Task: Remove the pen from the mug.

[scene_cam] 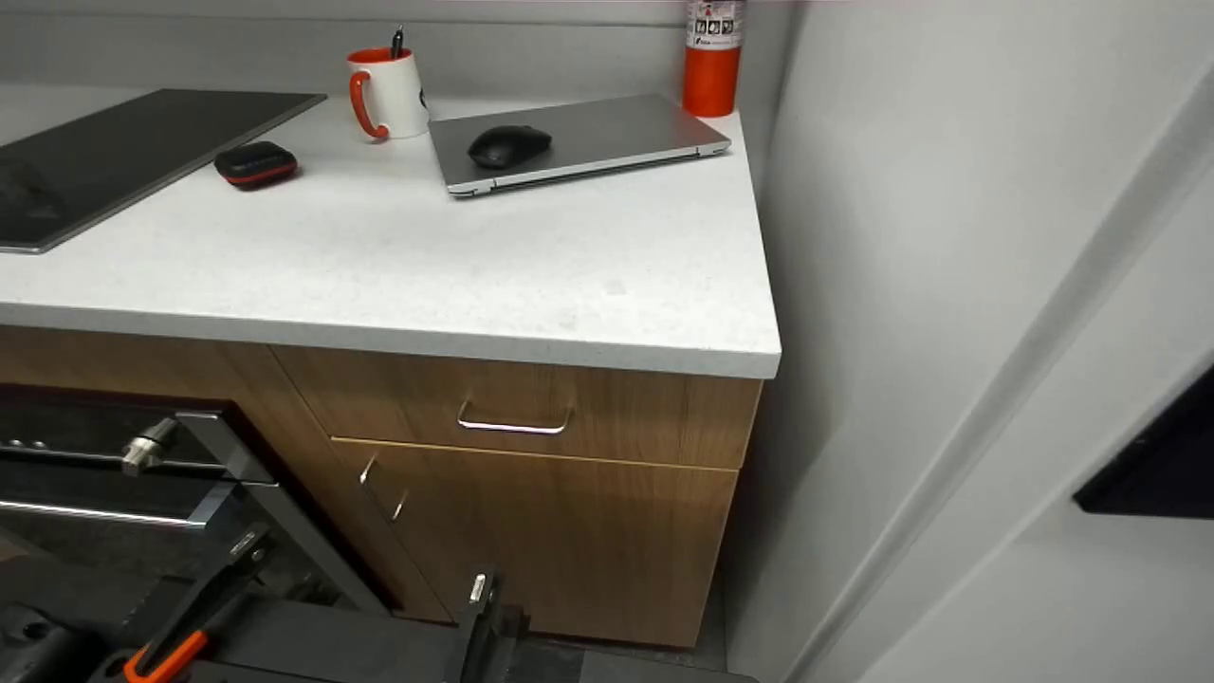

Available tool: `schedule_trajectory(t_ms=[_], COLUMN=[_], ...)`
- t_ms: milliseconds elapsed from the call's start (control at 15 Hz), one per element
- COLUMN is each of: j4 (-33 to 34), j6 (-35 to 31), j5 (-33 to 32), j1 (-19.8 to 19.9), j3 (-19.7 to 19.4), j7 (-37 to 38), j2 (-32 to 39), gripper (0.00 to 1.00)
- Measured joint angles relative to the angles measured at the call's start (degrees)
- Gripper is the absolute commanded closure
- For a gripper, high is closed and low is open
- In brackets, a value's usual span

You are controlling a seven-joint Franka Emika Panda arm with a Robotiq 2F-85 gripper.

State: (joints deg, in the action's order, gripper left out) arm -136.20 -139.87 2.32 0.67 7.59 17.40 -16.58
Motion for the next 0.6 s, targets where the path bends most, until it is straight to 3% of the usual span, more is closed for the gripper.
schedule_trajectory(t_ms=[200, 600], j4=[-0.6, 0.0], j6=[-6.5, -7.5], j5=[4.5, 6.3], j1=[-1.1, -2.2], j3=[-1.5, -1.6], j7=[-3.4, -4.1], j2=[4.2, 5.7], gripper=[0.00, 0.00])
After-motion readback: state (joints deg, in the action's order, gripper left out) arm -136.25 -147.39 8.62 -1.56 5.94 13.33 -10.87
